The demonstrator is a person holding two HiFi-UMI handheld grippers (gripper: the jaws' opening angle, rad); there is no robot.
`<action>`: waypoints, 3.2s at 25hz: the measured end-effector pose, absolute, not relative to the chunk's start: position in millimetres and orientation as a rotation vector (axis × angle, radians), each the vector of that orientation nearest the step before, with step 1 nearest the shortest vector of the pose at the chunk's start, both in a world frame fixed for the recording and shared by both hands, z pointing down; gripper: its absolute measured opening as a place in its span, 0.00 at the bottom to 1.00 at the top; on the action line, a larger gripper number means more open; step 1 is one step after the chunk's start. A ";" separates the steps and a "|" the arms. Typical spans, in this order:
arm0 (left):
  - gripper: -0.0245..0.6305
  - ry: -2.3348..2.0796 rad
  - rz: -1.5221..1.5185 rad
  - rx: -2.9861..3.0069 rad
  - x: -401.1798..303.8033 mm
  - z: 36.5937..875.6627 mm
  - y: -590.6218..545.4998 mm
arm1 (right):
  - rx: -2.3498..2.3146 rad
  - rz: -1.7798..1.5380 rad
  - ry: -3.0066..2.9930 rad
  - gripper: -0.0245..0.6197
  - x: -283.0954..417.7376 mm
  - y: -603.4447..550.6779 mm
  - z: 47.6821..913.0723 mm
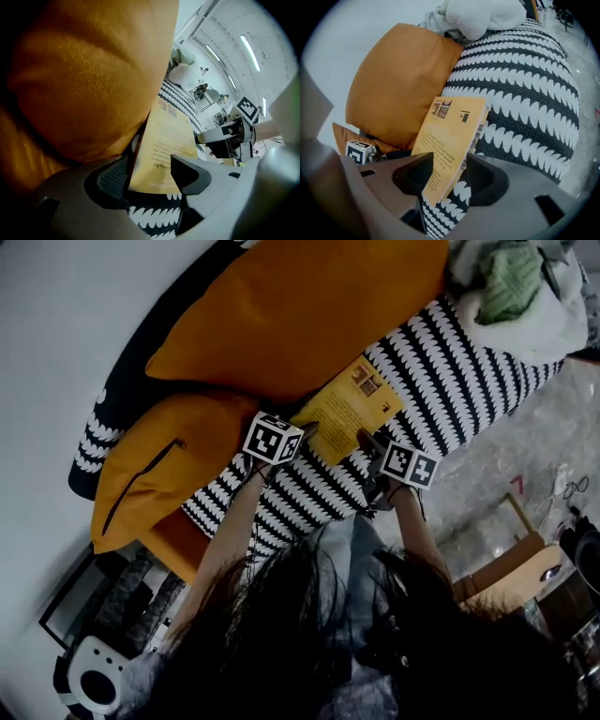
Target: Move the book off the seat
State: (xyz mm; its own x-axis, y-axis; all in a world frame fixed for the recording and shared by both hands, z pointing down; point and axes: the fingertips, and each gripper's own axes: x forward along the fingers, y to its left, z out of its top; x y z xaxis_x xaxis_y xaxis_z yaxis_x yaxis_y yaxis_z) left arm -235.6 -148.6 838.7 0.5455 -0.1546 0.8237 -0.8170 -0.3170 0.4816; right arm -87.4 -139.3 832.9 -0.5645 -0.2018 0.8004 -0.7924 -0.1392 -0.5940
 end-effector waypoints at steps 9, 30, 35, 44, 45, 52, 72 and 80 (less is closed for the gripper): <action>0.47 -0.724 0.765 1.727 -224.9 859.9 -153.1 | 1.150 1.830 -1.477 0.35 -83.6 -148.3 863.6; 0.46 -0.690 0.720 1.844 -175.0 801.6 -99.9 | 1.264 1.779 -1.621 0.28 -34.4 -111.3 796.3; 0.46 -0.691 0.701 1.903 -158.2 753.0 -103.2 | 1.324 1.726 -1.683 0.27 -17.7 -115.5 744.4; 0.46 -0.683 0.689 2.034 -114.2 665.4 -103.1 | 1.456 1.668 -1.765 0.27 27.0 -107.7 653.7; 0.46 -0.685 0.690 2.046 -118.9 651.0 -98.6 | 1.468 1.673 -1.771 0.27 22.6 -102.1 640.4; 0.46 -0.656 0.721 2.151 -126.7 500.9 -50.9 | 1.587 1.716 -1.808 0.27 16.4 -42.8 495.7; 0.46 -0.243 0.843 2.427 80.3 380.8 47.1 | 2.074 1.737 -1.697 0.26 216.8 94.5 377.3; 0.46 -0.128 0.863 2.468 135.7 355.8 90.2 | 2.262 1.690 -1.659 0.25 269.1 147.8 349.1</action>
